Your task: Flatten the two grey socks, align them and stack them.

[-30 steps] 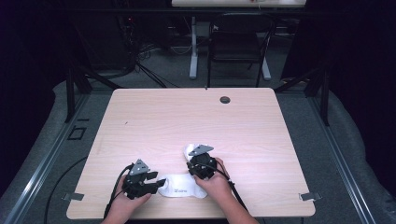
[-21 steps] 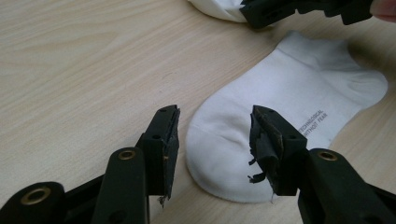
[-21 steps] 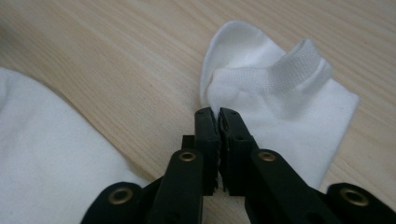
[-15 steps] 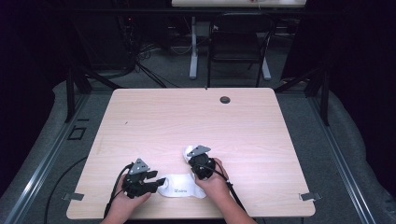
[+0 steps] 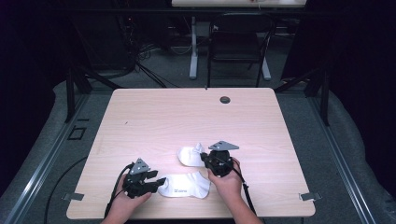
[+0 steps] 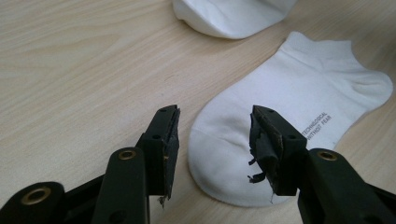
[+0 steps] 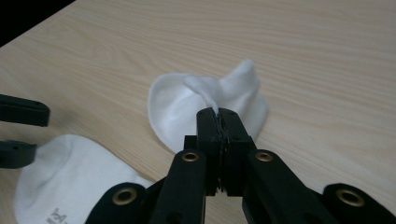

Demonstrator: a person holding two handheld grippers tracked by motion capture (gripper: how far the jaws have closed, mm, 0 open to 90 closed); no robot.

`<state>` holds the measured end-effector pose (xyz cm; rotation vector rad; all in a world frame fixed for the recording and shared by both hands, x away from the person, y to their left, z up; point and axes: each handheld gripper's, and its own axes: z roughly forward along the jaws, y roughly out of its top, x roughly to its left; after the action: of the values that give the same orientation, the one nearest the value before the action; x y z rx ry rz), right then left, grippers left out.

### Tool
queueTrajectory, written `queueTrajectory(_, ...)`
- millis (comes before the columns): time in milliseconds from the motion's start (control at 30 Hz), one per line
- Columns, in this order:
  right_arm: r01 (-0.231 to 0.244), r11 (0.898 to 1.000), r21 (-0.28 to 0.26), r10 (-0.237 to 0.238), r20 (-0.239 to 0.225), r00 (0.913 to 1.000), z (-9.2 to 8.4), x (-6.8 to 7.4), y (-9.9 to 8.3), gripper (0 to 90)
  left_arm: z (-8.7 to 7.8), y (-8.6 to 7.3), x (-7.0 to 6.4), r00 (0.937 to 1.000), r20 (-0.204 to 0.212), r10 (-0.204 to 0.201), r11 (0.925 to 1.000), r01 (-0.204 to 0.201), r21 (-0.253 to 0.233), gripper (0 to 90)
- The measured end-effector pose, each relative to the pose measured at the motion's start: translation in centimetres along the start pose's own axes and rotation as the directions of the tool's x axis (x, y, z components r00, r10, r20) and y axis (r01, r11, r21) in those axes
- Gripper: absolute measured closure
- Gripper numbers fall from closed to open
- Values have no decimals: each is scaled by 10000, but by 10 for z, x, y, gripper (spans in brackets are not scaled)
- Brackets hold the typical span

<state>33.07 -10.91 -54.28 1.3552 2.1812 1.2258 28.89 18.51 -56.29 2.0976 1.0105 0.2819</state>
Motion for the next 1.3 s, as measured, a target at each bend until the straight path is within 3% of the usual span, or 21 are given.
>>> queueTrajectory(200,-285,9990,348,270,428,9987,1,-17,-14,884,2,1,0,10000,-3,28,10000,-28,13,521)
queueTrajectory(300,-484,9985,273,473,388,9981,1,-19,-15,885,3,3,0,9999,-39,92,10000,-93,-37,523)
queueTrajectory(367,-680,9976,138,677,235,9974,0,-21,-16,887,5,12,2,9996,-149,251,9994,-254,-238,527)
queueTrajectory(467,-703,9975,7,703,142,9974,-2,-19,-15,887,10,23,5,9997,-166,167,9989,-174,-431,547)
queueTrajectory(567,-650,9979,-80,651,40,9979,-4,-16,-15,888,16,32,7,9997,-223,125,9986,-136,-511,596)
queueTrajectory(633,-584,9982,-109,584,18,9983,-4,-14,-14,888,27,47,8,9997,-224,15,9975,-31,-703,633)
queueTrajectory(733,-497,9987,-92,496,-51,9988,-5,-14,-14,888,37,55,7,9995,-309,32,9972,-55,-745,737)
queueTrajectory(767,-432,9990,-78,431,-53,9991,-4,-13,-14,888,47,63,5,9995,-316,40,9975,-62,-702,760)
queueTrajectory(833,-412,9991,-40,411,-90,9991,-4,-13,-15,888,52,66,4,9997,-230,14,9980,-28,-637,812)
queueTrajectory(967,-396,9992,-101,395,-104,9992,-6,-13,-15,887,72,77,-5,9986,-343,411,9987,-421,-298,870)
queueTrajectory(1067,-413,9991,-87,412,-120,9991,-7,-14,-14,887,78,78,-5,9975,-521,470,9987,-479,-163,866)
queueTrajectory(1167,-489,9988,-80,488,-117,9987,-7,-16,-16,888,85,76,-3,9974,-585,429,9989,-417,218,837)
queueTrajectory(1200,-463,9989,-60,463,-60,9989,-7,-18,-16,887,88,74,-2,9970,-550,549,9971,-518,557,821)
queueTrajectory(1300,-524,9986,8,524,-4,9986,-6,-19,-18,887,90,69,0,9968,-559,568,9955,-523,787,795)
